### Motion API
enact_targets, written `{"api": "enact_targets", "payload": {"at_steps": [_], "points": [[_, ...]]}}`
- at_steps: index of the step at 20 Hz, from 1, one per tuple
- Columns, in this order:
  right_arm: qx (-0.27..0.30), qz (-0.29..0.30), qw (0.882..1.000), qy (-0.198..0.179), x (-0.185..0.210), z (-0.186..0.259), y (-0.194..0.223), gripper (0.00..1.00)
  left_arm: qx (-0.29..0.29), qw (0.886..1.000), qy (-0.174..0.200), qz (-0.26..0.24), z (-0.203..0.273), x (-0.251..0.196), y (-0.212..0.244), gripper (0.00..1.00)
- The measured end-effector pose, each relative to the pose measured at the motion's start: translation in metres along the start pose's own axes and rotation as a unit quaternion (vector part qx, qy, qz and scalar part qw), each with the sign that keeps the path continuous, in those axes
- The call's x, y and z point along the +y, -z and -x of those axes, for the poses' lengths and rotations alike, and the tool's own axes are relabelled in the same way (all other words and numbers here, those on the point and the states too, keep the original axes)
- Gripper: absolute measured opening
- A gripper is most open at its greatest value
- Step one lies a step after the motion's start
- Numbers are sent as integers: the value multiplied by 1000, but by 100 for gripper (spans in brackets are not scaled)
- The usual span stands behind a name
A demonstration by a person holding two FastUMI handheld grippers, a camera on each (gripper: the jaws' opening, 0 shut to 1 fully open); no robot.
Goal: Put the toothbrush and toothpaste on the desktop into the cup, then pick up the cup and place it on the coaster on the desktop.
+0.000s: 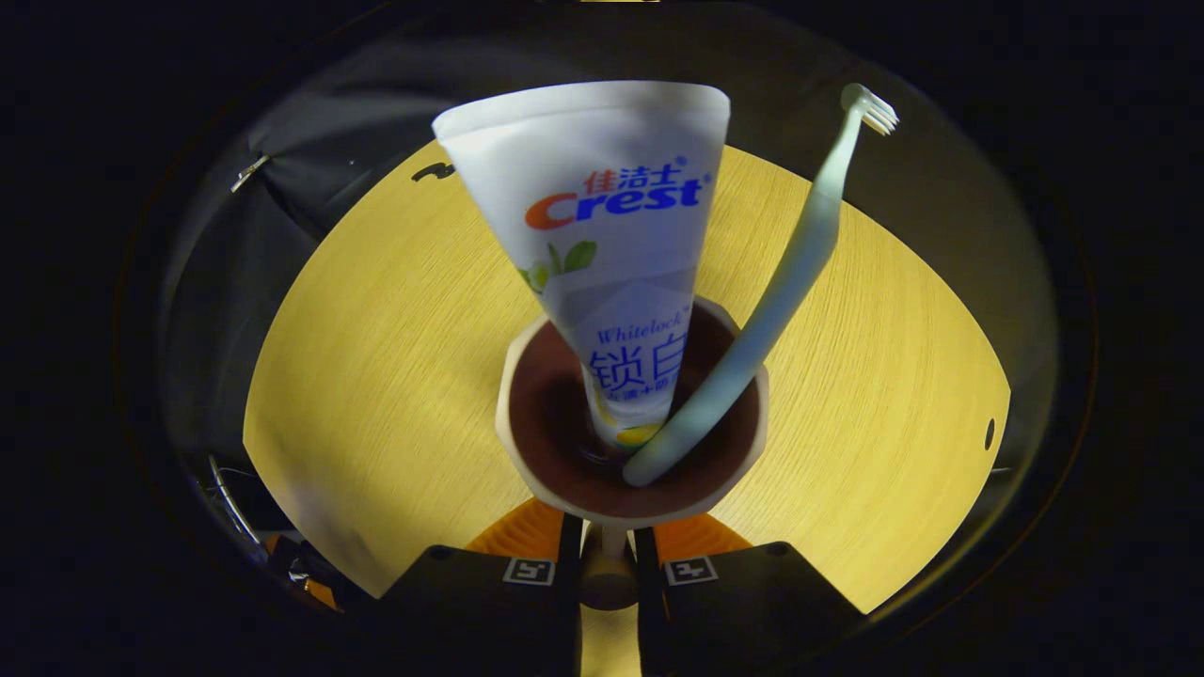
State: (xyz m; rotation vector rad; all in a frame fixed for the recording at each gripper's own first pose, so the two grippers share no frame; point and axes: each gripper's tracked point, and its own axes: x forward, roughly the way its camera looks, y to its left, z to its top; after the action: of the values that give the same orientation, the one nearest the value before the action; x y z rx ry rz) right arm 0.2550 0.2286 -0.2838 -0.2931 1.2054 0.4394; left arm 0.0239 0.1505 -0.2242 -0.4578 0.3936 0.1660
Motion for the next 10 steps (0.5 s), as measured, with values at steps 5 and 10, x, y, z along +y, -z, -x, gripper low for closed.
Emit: {"api": "enact_targets", "payload": {"at_steps": [5,10], "points": [[0,6,1000,6,0,1,2,28,-6,1000,9,-15,0,-9,-5,98],[2,9,1000,10,3,-2,4,24,-5,1000,13,-22,3,-16,-5,98]]}}
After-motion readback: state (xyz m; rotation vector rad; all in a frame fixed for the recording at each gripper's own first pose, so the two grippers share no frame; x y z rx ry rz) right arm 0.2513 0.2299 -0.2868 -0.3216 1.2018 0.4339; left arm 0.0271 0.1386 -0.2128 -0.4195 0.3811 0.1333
